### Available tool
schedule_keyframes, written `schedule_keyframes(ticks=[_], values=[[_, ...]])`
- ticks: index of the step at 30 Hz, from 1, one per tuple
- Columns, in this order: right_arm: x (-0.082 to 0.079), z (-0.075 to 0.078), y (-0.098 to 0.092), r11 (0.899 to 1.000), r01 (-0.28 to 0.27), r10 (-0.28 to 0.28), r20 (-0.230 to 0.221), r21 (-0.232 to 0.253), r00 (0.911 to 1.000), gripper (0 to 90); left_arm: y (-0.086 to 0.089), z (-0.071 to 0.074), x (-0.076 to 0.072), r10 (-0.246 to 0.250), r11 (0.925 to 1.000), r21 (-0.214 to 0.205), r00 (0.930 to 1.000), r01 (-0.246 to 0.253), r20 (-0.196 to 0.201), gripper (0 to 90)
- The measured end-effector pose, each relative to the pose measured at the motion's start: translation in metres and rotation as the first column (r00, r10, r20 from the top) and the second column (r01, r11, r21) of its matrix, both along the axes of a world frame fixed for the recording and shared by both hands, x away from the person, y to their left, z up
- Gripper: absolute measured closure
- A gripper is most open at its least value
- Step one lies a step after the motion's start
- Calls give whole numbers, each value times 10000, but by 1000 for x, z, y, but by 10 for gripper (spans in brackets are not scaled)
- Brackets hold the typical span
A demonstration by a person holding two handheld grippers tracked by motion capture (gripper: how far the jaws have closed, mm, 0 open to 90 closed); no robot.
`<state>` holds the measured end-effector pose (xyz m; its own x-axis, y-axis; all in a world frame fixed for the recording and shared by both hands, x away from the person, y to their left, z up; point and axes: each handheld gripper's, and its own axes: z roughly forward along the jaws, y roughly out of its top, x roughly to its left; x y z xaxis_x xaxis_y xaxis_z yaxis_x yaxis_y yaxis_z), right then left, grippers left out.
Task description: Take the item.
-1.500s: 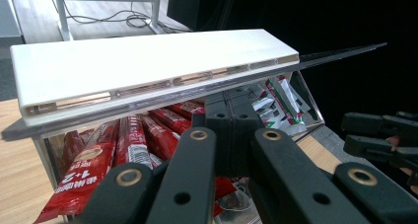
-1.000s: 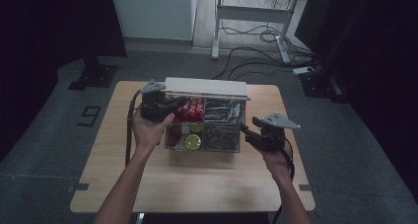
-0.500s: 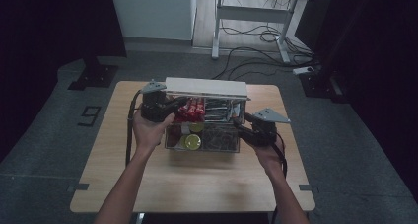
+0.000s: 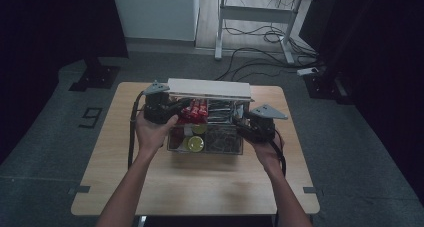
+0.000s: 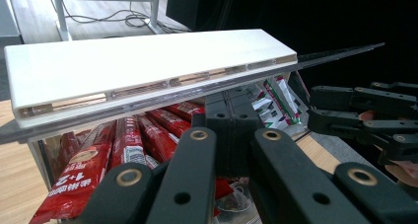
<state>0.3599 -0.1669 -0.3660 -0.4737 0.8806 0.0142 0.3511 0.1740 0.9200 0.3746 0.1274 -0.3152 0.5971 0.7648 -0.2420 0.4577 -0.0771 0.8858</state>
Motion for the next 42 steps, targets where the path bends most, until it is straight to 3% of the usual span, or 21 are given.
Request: schedule_keyframes(ticks=[29, 38, 42], values=[[20, -5, 13, 9979, 528, -531, -73, -371, 9986, 551, 0, 0, 0, -13, 10000, 11, 10000, 13, 12, 899], [21, -4, 20, 9938, 728, -735, -57, -838, 9973, 576, 0, -1, 0, -33, 10000, 4, 10000, 33, 15, 899], [23, -9, 25, 9914, 621, -657, -274, -1152, 9975, 601, 0, -2, 0, -36, 10000, 6, 10000, 36, 7, 897]])
